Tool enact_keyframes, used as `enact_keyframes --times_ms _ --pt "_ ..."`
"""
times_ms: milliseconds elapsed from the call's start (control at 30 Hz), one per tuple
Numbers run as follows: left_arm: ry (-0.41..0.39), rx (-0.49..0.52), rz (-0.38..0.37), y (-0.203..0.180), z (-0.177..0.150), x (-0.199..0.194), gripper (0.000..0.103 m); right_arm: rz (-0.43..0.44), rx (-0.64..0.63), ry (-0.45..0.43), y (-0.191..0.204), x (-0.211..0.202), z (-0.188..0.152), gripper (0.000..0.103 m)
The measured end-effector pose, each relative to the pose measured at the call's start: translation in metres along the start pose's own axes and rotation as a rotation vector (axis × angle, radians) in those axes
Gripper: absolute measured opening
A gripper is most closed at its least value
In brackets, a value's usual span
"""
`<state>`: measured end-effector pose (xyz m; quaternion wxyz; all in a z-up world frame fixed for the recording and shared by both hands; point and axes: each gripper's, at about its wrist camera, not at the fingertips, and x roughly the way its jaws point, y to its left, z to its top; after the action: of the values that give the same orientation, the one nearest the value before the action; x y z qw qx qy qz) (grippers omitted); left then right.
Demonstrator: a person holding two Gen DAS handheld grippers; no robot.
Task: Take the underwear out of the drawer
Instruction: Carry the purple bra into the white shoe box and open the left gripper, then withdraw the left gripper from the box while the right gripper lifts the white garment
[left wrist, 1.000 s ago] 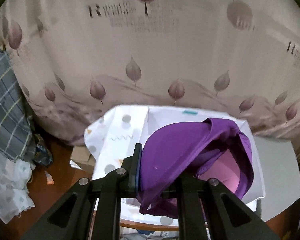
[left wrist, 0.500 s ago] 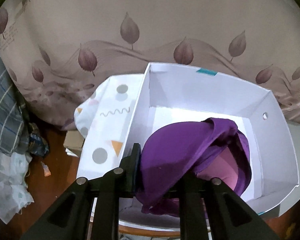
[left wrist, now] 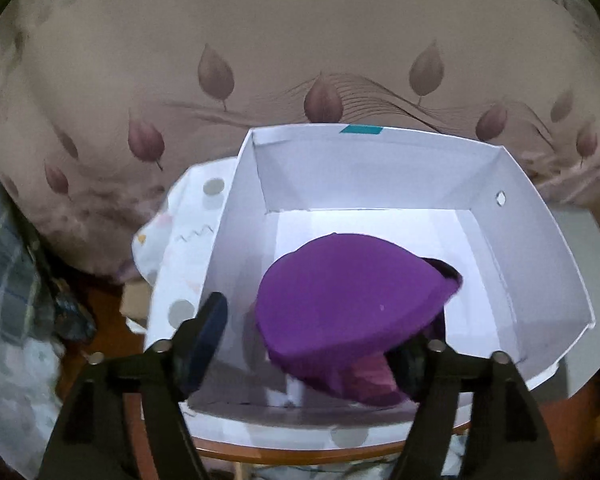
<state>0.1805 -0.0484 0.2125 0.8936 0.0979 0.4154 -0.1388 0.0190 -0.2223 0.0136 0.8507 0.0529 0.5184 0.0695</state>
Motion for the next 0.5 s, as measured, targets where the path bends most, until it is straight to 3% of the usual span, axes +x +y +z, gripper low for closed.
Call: enact_keyframes --times_ms 100,233,500 --pt "-0.022 0.025 0.002 -0.001 0.0 -0.007 0.08 0.0 -0.001 0.001 0.0 0.0 0.0 0.014" --pt "-0.044 -0.045 -0.023 0.011 0.007 -0.019 0.091 -0.004 -0.004 0.002 0.001 0.0 -0.001 0.014" --pt "-0.088 -0.05 0.018 0.021 0.002 -0.045 0.091 -0.01 -0.011 0.001 0.001 0.002 -0.001 0.014"
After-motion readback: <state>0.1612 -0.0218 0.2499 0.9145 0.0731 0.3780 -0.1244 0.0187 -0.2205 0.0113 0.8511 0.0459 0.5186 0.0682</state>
